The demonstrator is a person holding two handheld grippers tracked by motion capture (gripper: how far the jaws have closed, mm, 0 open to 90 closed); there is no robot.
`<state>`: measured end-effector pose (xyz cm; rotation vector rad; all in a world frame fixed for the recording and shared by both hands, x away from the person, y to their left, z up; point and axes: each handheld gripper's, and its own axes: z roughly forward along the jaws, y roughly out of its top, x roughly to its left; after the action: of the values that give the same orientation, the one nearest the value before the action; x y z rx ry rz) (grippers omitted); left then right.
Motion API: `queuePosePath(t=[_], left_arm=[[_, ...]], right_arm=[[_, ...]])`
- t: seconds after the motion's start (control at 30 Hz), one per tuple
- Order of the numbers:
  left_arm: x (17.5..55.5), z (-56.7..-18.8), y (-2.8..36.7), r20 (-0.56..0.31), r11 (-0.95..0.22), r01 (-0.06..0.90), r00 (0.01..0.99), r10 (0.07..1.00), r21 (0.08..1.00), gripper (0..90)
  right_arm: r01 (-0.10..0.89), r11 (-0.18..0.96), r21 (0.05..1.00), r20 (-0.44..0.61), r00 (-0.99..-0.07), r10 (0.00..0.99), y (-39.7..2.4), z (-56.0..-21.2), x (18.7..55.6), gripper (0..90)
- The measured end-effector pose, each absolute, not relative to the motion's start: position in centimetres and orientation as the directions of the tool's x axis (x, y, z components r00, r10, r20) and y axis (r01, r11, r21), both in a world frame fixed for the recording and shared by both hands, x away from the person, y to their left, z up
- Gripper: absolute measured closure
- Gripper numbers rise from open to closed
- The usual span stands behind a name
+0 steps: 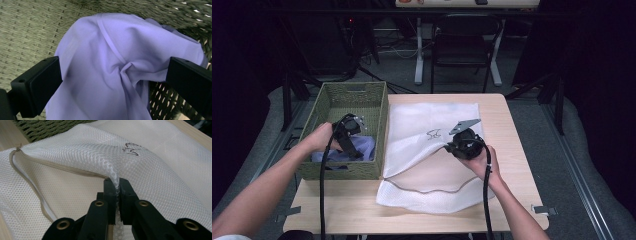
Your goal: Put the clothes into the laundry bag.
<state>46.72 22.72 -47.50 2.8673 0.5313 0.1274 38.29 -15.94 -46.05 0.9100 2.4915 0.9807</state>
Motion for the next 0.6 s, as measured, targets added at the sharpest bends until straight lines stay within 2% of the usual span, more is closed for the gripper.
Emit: queuePosePath(t=[0.6], left_arm=[[47.6,-49.2,22.2,0.036,-0.921,0.348,0.933,0.359,0.176,1.6]], right_arm=[[0.447,0.562,0.696,-0.053,-0.748,0.661,-16.0,-46.0,38.3,85.9]])
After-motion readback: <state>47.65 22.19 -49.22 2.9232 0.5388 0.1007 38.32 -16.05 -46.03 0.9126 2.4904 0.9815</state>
